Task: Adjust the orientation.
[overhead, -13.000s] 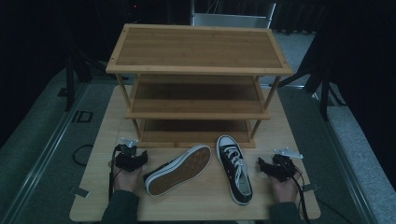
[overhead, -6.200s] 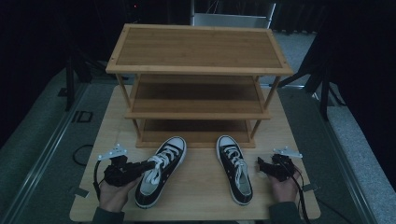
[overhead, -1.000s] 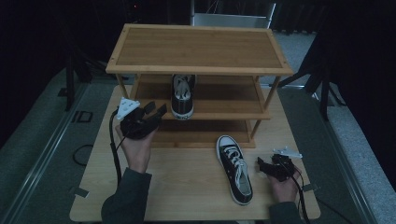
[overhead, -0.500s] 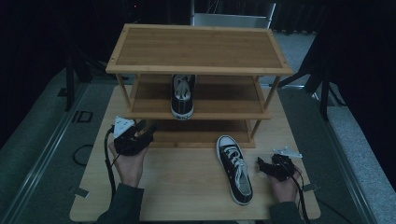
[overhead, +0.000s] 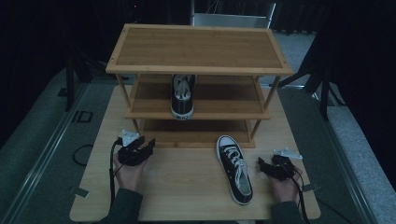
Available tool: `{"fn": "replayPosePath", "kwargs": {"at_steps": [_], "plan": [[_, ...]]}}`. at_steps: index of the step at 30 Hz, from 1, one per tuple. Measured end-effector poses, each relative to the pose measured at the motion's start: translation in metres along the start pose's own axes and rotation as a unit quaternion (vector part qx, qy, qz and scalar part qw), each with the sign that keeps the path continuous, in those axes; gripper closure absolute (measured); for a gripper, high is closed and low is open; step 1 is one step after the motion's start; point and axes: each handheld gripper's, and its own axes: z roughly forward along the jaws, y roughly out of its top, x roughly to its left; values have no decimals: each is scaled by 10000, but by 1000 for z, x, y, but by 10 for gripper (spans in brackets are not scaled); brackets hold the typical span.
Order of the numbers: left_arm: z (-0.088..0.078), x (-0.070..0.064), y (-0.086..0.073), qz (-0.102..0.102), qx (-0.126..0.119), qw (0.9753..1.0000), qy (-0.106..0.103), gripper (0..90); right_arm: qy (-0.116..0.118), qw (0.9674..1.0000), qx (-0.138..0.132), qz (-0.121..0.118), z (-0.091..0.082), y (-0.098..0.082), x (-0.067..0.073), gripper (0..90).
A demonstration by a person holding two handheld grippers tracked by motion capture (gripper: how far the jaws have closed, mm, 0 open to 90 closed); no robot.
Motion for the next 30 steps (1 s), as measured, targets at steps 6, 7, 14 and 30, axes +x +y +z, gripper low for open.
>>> {"fn": "replayPosePath", "kwargs": {"at_steps": [6,7,14,30], "plan": [[16,5,-9,-51,244,9997,66,541,-31,9997,-44,253,-5,-1,-2,548],[19,5,-11,-21,300,9995,73,541,0,9994,-88,332,-7,-1,-3,568],[30,7,-14,-26,491,9988,-19,541,291,9980,-361,434,-30,4,1,636],[34,12,-15,-61,613,9981,94,545,1103,9898,-889,-169,-81,21,53,756]]}}
